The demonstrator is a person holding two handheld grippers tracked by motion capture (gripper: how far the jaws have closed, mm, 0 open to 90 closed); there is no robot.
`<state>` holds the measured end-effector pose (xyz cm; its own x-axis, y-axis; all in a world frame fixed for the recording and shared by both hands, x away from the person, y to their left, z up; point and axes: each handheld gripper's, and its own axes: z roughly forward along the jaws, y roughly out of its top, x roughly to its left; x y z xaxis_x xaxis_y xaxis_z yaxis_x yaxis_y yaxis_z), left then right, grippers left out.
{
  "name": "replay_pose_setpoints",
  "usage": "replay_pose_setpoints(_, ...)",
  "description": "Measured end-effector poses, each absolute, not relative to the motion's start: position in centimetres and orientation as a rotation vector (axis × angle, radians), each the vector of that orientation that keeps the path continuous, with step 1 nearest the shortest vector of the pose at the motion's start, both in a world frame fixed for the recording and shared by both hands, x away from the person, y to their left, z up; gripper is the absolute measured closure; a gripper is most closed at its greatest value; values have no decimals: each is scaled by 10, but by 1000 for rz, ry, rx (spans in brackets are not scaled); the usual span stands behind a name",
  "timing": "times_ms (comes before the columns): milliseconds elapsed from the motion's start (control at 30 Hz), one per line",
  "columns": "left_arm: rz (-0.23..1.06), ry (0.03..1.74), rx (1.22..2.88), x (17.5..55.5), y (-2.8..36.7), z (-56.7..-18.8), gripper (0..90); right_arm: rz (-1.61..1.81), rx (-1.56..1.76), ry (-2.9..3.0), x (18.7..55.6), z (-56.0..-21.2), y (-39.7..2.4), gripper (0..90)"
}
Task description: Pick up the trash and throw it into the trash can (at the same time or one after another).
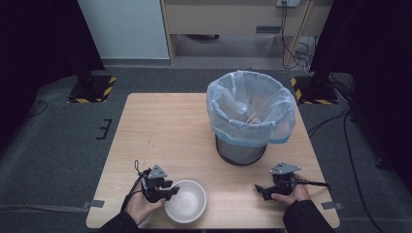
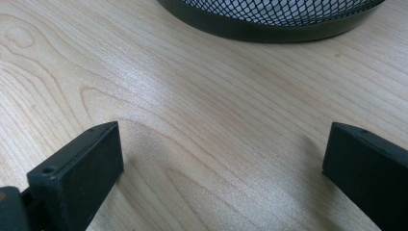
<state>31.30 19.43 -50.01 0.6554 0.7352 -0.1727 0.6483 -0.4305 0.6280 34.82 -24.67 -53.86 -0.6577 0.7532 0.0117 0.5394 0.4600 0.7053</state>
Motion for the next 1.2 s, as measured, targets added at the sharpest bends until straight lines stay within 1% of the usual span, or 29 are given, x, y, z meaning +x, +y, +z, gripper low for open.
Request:
replay_pose_setpoints(167, 141, 1076, 2205, 313, 190, -499, 751, 1003, 1102, 2411, 348, -539, -247, 8)
replay_pose_setpoints(367, 117, 1093, 2153, 313, 192, -493, 794, 1003, 1103, 2411, 348, -539, -247, 7)
replay_pose_setpoints(533, 119, 1064, 2076, 310, 194, -479, 816, 1003, 1103, 2411, 348, -539, -247, 8)
replay_pose_setpoints(633, 167, 1036, 2044, 310, 196, -468, 830, 1003, 1102, 2411, 348, -539, -247, 8)
replay_pose_setpoints(733, 190, 1026, 1999, 309, 199, -460, 830, 1003, 1103, 2411, 348, -539, -247, 8)
replay_pose_setpoints(1200, 392, 987, 1789, 308, 225, -417, 831, 1003, 1103, 2411, 348, -539, -247, 8)
